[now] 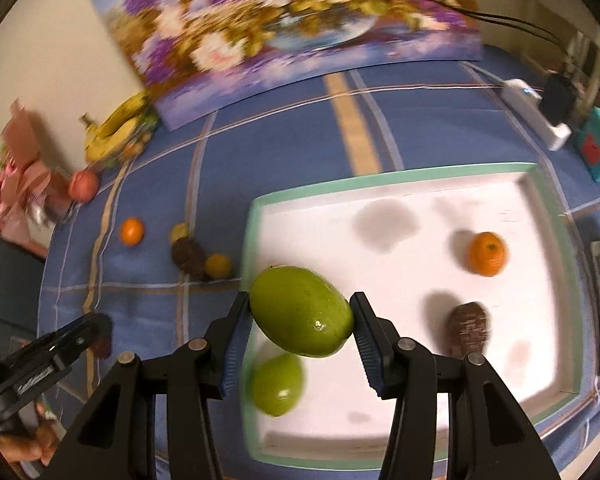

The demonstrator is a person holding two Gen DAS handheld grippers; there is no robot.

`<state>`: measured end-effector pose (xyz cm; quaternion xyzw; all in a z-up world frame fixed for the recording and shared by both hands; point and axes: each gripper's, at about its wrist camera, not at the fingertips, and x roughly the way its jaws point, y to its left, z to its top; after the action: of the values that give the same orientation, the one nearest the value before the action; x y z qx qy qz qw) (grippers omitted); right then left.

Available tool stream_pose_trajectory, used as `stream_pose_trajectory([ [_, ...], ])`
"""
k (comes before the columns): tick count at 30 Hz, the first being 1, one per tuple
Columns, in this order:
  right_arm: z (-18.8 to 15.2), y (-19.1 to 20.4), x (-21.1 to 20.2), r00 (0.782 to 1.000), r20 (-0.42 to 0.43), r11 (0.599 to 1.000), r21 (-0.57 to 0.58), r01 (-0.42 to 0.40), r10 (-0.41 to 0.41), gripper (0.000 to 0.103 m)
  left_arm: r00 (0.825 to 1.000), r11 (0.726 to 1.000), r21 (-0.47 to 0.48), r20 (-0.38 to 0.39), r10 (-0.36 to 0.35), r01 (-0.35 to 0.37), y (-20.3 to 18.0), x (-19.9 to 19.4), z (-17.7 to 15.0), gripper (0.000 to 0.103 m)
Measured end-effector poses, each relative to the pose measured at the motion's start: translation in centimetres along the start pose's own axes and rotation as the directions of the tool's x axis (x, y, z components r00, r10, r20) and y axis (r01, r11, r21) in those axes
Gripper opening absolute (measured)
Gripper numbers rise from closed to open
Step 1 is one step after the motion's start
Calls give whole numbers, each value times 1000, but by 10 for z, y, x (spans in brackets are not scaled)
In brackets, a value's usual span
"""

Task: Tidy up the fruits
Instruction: 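Carry the green mango and brown date over the white tray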

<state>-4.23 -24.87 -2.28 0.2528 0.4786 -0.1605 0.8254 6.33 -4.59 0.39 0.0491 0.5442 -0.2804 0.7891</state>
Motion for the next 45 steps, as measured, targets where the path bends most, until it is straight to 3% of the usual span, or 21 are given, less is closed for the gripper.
stream_pose_trajectory([
  [15,17,-63,-17,995,45,992,83,90,-94,51,993,979,166,-2,-120,119,-94,12,2,38],
  [37,25,-79,15,992,-18,989,75,125,-124,52,986,965,240,-153,-72,108,-133,90,-3,38],
  [45,26,-80,30,991,-44,989,69,133,-130,52,984,964,242,-160,-75,112,-137,98,-2,38],
])
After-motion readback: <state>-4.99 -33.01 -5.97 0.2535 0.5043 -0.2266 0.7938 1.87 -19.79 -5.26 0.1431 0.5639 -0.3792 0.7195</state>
